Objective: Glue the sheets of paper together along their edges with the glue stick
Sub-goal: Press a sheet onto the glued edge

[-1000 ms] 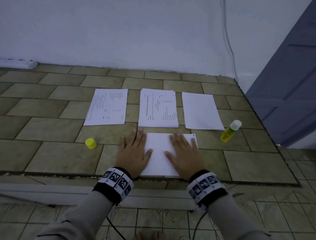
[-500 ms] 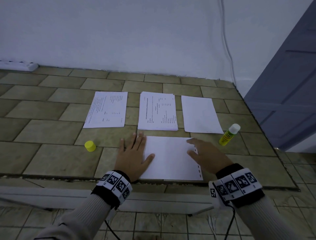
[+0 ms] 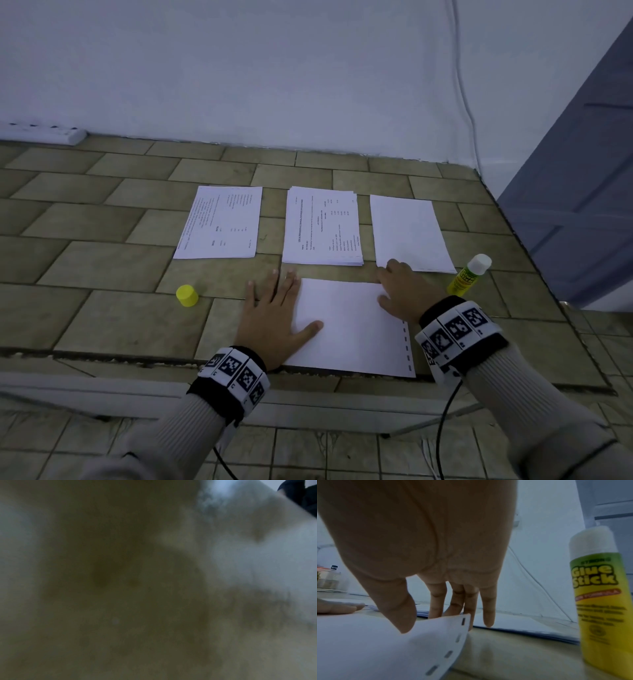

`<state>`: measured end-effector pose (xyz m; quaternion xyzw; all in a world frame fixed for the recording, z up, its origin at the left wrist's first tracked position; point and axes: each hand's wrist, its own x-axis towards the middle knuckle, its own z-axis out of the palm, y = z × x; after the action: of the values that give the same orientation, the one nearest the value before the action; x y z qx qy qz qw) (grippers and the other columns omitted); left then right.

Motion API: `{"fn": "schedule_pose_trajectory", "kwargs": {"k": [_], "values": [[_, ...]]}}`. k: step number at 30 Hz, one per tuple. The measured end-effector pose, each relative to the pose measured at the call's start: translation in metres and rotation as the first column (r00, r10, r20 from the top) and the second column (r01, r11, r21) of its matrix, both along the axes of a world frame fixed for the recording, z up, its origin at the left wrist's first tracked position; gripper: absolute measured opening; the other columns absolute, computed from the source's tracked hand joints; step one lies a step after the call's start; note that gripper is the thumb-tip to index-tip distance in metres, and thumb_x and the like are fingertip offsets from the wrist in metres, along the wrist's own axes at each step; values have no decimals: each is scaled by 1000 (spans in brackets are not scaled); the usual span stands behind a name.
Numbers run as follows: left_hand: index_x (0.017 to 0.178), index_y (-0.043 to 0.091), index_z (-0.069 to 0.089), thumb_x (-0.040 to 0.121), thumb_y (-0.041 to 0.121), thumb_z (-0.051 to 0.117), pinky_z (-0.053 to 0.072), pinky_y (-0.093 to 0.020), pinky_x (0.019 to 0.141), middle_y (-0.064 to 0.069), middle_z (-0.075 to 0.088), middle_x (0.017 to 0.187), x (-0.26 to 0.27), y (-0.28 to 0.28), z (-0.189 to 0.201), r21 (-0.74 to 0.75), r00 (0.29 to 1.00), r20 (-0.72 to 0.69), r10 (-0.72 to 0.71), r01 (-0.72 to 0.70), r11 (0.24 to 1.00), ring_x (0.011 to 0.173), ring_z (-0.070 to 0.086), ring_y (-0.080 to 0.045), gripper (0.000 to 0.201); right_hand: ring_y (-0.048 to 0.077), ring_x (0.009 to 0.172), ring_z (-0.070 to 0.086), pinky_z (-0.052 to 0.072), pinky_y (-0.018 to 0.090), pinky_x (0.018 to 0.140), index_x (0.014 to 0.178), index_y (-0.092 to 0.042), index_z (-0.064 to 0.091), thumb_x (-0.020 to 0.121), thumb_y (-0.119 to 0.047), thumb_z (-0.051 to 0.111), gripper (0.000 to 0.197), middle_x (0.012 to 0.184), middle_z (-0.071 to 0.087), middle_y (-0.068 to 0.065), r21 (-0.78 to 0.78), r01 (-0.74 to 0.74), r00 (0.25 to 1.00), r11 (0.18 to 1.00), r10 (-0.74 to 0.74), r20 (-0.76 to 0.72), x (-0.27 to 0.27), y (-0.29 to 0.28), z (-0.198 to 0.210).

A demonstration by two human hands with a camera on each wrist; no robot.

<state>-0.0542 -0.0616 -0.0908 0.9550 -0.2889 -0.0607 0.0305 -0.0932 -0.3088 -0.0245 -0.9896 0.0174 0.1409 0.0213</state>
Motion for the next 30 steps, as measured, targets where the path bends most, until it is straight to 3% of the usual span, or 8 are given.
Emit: {"fn": "schedule_pose_trajectory", "kwargs": {"k": [3,8,12,16,19,21,24,30], "values": [[156,19,-3,67,84,-21,-11,-53,117,5,-14,163,0,0,-1,13,1000,0,4,-4,1000,149,-16,-19,111,23,95,52,48,31,80,112,-6,48,91,-4,43,22,111,50,12,80,33,999,996,-34,11,5,-1,6],[156,19,1,71,85,-16,-6,-54,119,-2,-22,160,-1,0,2,-26,1000,2,13,-13,1000,150,-12,-21,109,24,85,60,52,35,75,113,-17,46,93,0,44,26,101,64,11,177,-24,1000,984,20,20,3,-5,29],[156,16,3,76,83,-13,1,-55,119,-8,-17,162,-2,0,5,-74,999,8,32,-31,997,150,-6,-24,105,14,92,59,39,19,70,87,-22,58,92,-2,51,22,95,62,-2,233,-51,997,971,35,72,1,-16,56],[155,15,-6,79,81,-9,-3,-54,120,-4,-14,163,-2,0,2,-92,999,-20,40,-42,995,150,-10,-19,101,-2,67,50,34,8,59,86,-17,68,90,-2,55,20,89,63,-2,268,-25,966,963,-46,254,4,-34,90],[155,13,-3,78,80,-8,-10,-51,119,-3,-15,162,-3,0,1,-44,999,-21,39,-40,998,149,-15,-16,102,0,66,54,37,2,56,89,-18,69,88,-4,58,18,87,62,-3,394,59,919,917,-204,337,13,-49,100],[156,13,-2,78,79,-8,-12,-50,119,-2,-14,163,-3,0,1,-49,999,-21,44,-45,998,148,-16,-15,102,5,68,58,45,9,65,93,-16,69,86,-4,61,16,85,60,-4,504,108,885,857,-313,343,25,-51,92],[156,13,1,79,79,-6,-11,-50,119,-2,-11,163,-3,-1,2,-67,999,-20,48,-49,997,149,-14,-15,102,20,66,63,60,29,64,96,-6,65,83,7,61,18,77,56,0,765,196,843,614,-504,189,46,-43,62],[156,14,0,74,80,-13,-13,-49,118,-1,-11,163,-4,-1,4,-63,998,-30,48,-49,997,148,-14,-13,105,31,82,61,59,44,76,98,-1,60,82,9,63,19,76,47,5,889,308,776,338,-629,-29,77,-5,6]]}}
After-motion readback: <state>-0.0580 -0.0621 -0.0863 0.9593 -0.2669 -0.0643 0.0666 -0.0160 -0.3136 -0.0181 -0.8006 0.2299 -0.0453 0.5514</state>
